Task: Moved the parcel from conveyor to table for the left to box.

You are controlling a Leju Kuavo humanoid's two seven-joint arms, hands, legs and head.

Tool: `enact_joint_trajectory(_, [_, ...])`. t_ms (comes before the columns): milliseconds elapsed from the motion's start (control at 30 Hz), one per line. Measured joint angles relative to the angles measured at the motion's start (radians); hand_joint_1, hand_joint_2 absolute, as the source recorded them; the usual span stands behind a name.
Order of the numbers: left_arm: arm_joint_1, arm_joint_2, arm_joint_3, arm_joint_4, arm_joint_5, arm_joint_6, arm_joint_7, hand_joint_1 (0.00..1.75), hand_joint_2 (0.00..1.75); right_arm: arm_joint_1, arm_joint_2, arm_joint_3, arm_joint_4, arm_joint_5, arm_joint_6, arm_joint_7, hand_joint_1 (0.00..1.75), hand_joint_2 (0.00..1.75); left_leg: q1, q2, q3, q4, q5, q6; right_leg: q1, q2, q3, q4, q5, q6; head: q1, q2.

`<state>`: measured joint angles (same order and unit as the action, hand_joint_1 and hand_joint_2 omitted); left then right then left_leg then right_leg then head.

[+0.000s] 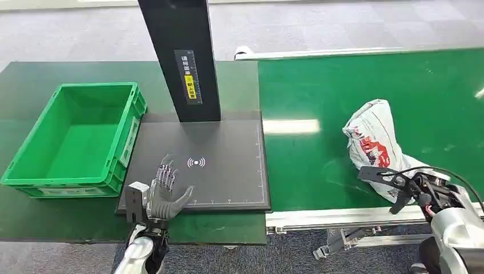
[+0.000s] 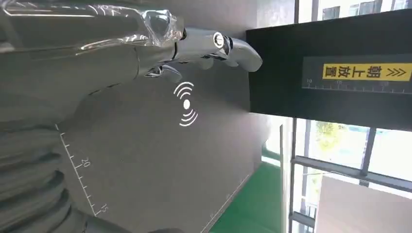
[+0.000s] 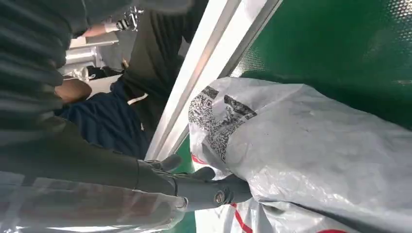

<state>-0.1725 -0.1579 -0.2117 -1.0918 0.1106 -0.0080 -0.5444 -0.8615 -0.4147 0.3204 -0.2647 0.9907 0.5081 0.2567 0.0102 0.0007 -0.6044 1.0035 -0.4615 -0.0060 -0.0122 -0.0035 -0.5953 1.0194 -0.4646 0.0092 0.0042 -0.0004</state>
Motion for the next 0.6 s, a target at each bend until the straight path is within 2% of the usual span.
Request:
enact_joint_trajectory(300, [0.0,-0.001,0.0,0.005,0.003,0.018,0.013,0.0,1.75,-0.025,0.016,0.043,0.0,0.046,0.014,-0.074,1.75,1.75,0.0,0.0,0.0,0.0,0.0,0.0,0.0,0.0,0.001,0.0,0.0,0.0,0.0,0.0])
enact_joint_trajectory(600, [0.0,-0.006,0.002,0.005,0.003,0.018,0.018,0.0,1.75,-0.025,0.021,0.061,0.0,0.052,0.016,-0.085,1.75,1.75,0.0,0.0,0.0,0.0,0.0,0.0,0.0,0.0,0.0,0.0,0.0,0.0,0.0,0.0])
